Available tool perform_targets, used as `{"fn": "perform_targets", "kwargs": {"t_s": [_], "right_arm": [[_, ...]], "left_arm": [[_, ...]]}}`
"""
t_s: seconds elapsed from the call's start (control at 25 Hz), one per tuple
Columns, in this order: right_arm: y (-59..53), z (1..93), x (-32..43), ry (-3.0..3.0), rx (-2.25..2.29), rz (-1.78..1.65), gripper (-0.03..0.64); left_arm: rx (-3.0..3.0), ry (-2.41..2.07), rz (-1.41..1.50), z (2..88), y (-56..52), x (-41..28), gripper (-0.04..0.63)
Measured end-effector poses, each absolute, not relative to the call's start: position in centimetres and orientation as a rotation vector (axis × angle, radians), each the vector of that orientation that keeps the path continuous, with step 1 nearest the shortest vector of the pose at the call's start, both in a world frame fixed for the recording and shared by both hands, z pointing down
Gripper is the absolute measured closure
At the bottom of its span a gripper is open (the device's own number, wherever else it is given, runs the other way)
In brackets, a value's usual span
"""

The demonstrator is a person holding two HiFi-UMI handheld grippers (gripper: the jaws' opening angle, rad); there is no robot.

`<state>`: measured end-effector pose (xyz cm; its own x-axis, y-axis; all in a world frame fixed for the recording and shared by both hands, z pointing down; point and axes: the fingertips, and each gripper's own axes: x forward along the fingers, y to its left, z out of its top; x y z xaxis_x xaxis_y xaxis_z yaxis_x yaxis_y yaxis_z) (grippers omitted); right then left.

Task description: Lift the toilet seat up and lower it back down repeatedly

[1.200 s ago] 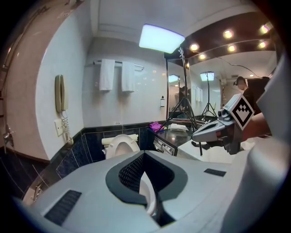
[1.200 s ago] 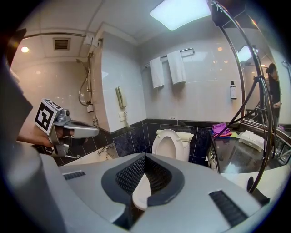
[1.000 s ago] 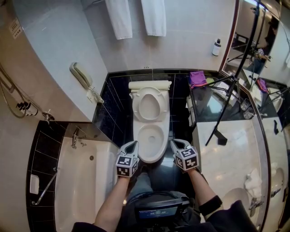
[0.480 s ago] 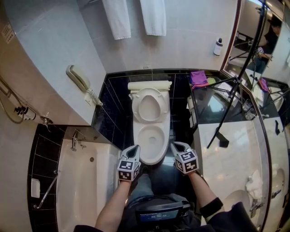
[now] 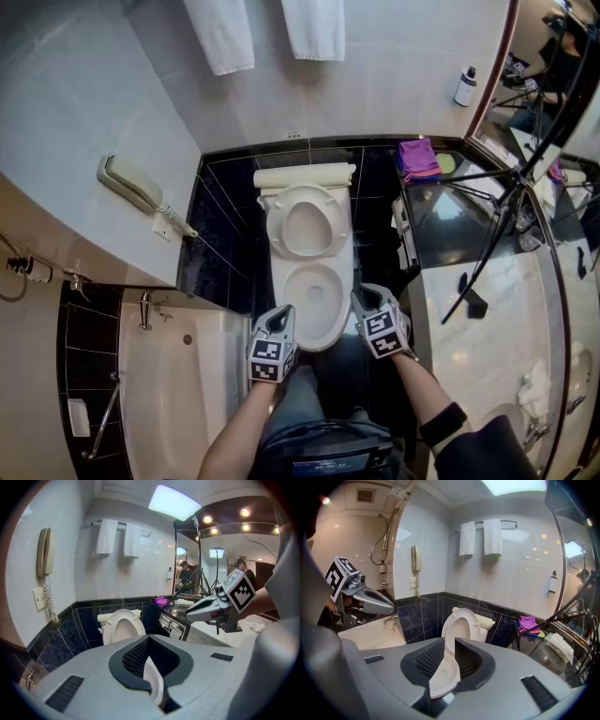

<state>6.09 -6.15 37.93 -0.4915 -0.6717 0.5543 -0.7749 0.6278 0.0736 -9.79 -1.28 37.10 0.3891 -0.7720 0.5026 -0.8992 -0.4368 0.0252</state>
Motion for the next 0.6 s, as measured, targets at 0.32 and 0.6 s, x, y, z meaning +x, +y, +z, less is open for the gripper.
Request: {"fn": "perform_targets", "kwargs": {"t_s": [0.32,0.6], "right_arm": [[-18.2,41.0,2.1,-2.217,1.009,0.029,0.447],[-29.7,44.3,-0.9,-2.102,0.904,-0.191,0.407]], "left_arm": [[2.358,-1.389,0.623,41.5,-11.4,-10.5,0.604],[2.328,-1.347,0.631,47.1,-19.5,-11.7,0.604]]}}
